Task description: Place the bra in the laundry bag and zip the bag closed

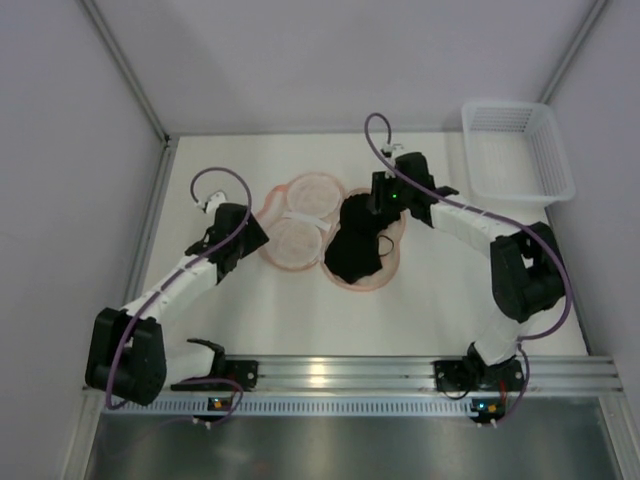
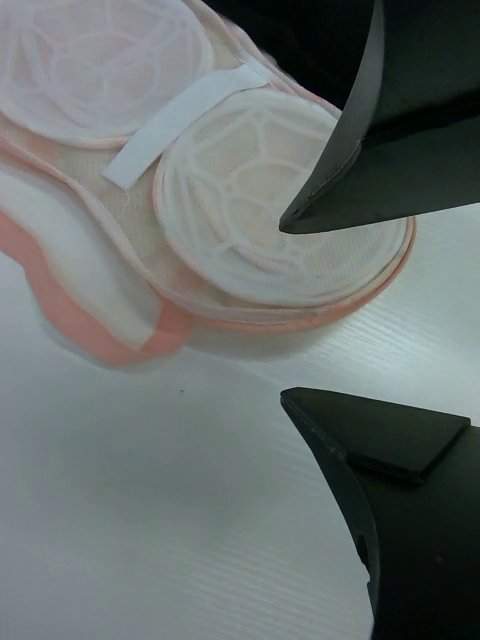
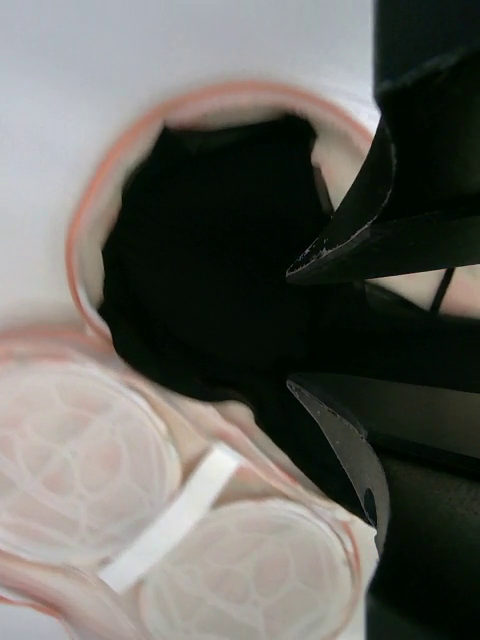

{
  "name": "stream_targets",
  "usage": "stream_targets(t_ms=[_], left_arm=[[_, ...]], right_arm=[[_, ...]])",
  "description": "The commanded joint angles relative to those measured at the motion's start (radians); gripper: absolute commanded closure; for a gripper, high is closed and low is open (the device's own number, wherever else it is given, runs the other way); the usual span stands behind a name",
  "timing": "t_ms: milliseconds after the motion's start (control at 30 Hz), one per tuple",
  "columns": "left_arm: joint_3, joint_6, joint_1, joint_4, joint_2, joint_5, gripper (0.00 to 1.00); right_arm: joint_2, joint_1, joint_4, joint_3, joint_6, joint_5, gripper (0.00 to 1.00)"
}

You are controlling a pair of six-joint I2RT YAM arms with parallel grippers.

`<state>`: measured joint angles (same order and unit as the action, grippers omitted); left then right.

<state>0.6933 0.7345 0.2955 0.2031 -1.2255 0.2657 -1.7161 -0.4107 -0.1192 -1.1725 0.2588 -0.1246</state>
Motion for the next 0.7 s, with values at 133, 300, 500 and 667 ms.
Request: stream_targets(t_ms=[133,300,500,667], left_arm=[[-0.084,0.089,-0.075,-0.098,0.012,-0.117,0.31],[-0.130,0.108,-0.076,-0.195,-0.025,-0.147,0.32],[-0.159,0.124,-0.075,-0.330,-0.066,-0.237,0.34],[-0.178,0.124,-0.075,-0.372,-0.097,-0.249,0.34]], right_arm=[[0.044,-0.212,-0.034,-0.006,-0.018,-0.036,0.62],[0.000,-0.275,0.003,0.023,0.066,-0.146,0.72],[-0.094,-0.342,-0.049,-0.009,0.066,-0.090,0.79],[-0.117,-0.378,-0.063,-0.016,0.066,-0.053,0.80]])
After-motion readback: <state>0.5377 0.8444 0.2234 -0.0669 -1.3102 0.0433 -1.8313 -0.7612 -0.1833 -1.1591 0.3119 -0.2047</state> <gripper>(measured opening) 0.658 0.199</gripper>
